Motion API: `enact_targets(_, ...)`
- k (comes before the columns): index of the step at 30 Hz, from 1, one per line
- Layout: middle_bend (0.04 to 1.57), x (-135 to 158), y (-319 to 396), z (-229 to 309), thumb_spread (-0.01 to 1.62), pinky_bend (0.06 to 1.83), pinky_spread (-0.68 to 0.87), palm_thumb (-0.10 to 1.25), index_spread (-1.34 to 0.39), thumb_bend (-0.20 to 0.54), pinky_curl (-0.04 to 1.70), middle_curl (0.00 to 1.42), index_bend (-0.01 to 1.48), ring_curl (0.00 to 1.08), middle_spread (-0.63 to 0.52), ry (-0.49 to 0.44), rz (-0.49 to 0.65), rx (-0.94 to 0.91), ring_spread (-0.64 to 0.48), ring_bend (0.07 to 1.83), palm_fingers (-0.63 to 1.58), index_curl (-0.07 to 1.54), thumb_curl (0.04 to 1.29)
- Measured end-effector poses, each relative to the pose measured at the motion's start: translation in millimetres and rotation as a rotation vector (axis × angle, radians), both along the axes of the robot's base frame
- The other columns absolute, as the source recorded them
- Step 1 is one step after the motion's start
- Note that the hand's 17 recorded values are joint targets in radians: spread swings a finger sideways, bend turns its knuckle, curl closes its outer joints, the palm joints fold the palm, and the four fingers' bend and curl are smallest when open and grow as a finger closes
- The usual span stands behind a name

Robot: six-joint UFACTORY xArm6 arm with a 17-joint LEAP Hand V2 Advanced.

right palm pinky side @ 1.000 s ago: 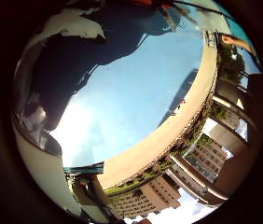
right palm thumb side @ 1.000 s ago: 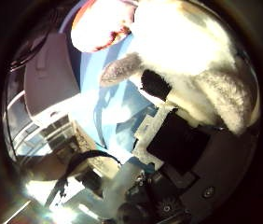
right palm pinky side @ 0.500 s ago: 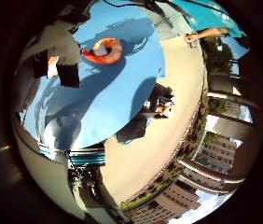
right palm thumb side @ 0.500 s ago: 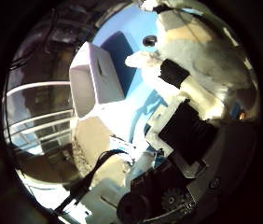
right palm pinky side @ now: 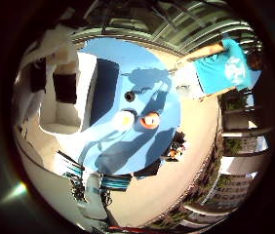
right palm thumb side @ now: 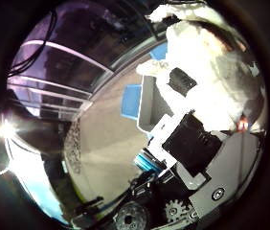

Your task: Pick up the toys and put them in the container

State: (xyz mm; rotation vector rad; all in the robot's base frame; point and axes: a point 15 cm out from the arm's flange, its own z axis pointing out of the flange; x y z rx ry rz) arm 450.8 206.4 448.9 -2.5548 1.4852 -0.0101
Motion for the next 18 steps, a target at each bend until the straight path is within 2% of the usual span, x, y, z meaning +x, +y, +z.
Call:
enact_targets(5, 1.19, 26.4, 55.3, -67.3, 1.11, 1.55, 0.13, 0.94, -0.84, -0.034, 0.80, 1.09, 1.01, 0.87, -0.24, 0.048, 0.011, -0.013, -0.13, 1.42, 0.88, -0.01, 0.73)
enact_targets(10, 1.07, 35.4, 71.4, -113.0, 1.11, 1.41, 0.19, 0.80, -0.73, -0.063, 0.75, 1.01, 1.12, 0.79, -0.20, 0.099, 0.005, -0.042, -0.06, 1.28, 0.90, 0.04, 0.68)
enact_targets(11, 0.89, 35.2, 70.2, -116.9, 1.12, 1.39, 0.24, 0.75, -0.60, -0.063, 0.77, 0.93, 1.02, 0.78, -0.19, 0.108, 0.004, -0.049, -0.01, 1.20, 0.51, 0.04, 0.64)
enact_targets(12, 0.84, 33.7, 68.5, -120.4, 1.12, 1.40, 0.25, 0.73, -0.57, -0.061, 0.77, 0.91, 0.98, 0.77, -0.18, 0.120, 0.004, -0.057, 0.01, 1.16, 0.39, 0.04, 0.63)
enact_targets(13, 0.67, 31.2, 64.4, -124.7, 1.13, 1.36, 0.28, 0.70, -0.49, -0.059, 0.76, 0.84, 0.94, 0.74, -0.15, 0.140, 0.002, -0.069, 0.07, 1.08, 0.10, 0.05, 0.61)
enact_targets(14, 0.58, 29.8, 60.8, -126.9, 1.13, 1.28, 0.31, 0.69, -0.43, -0.052, 0.73, 0.78, 0.91, 0.69, -0.12, 0.152, 0.000, -0.076, 0.12, 0.99, -0.07, 0.06, 0.59)
enact_targets(15, 0.50, 29.8, 56.9, -128.1, 1.13, 1.24, 0.34, 0.67, -0.39, -0.051, 0.68, 0.72, 0.87, 0.62, -0.08, 0.160, 0.002, -0.081, 0.16, 0.88, -0.14, 0.06, 0.57)
enact_targets(18, 0.34, 33.3, 44.6, -124.8, 1.13, 1.13, 0.39, 0.63, -0.37, -0.045, 0.58, 0.60, 0.72, 0.49, -0.03, 0.160, -0.001, -0.081, 0.23, 0.71, -0.16, 0.05, 0.52)
